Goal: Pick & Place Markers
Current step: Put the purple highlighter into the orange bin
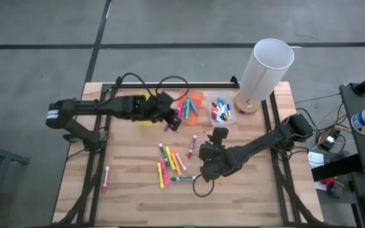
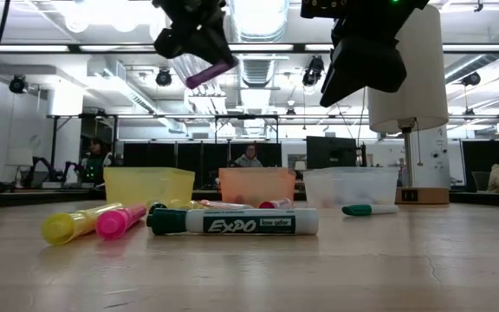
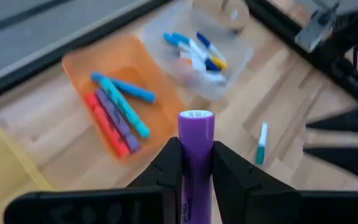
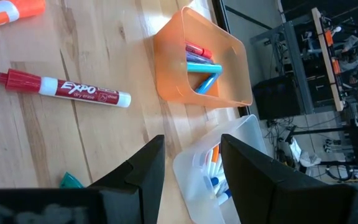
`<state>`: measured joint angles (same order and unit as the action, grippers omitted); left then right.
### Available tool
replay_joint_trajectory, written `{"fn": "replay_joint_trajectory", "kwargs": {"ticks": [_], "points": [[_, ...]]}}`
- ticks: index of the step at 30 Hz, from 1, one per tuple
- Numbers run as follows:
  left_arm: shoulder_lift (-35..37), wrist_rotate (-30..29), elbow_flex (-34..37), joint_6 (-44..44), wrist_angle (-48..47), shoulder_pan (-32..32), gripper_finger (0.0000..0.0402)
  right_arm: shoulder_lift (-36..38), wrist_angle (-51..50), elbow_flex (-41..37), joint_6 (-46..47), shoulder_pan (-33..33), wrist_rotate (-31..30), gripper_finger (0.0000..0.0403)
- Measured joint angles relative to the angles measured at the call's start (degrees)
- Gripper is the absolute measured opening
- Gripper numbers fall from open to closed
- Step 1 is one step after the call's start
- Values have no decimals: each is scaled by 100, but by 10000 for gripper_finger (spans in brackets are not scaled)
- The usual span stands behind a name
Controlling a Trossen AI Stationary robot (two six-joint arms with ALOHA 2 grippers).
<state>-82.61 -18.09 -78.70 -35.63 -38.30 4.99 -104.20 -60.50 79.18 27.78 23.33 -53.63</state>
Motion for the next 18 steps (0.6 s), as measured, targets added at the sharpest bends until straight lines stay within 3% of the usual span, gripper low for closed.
{"fn": "replay_joint_trajectory", "kwargs": {"ticks": [10, 18], "points": [[-111, 194, 11, 728, 1292, 768, 57, 0, 145, 0, -128, 0, -7, 150], [-710, 228, 15, 1196, 2292, 1303, 57, 0, 189, 0, -146, 0, -7, 150]]}}
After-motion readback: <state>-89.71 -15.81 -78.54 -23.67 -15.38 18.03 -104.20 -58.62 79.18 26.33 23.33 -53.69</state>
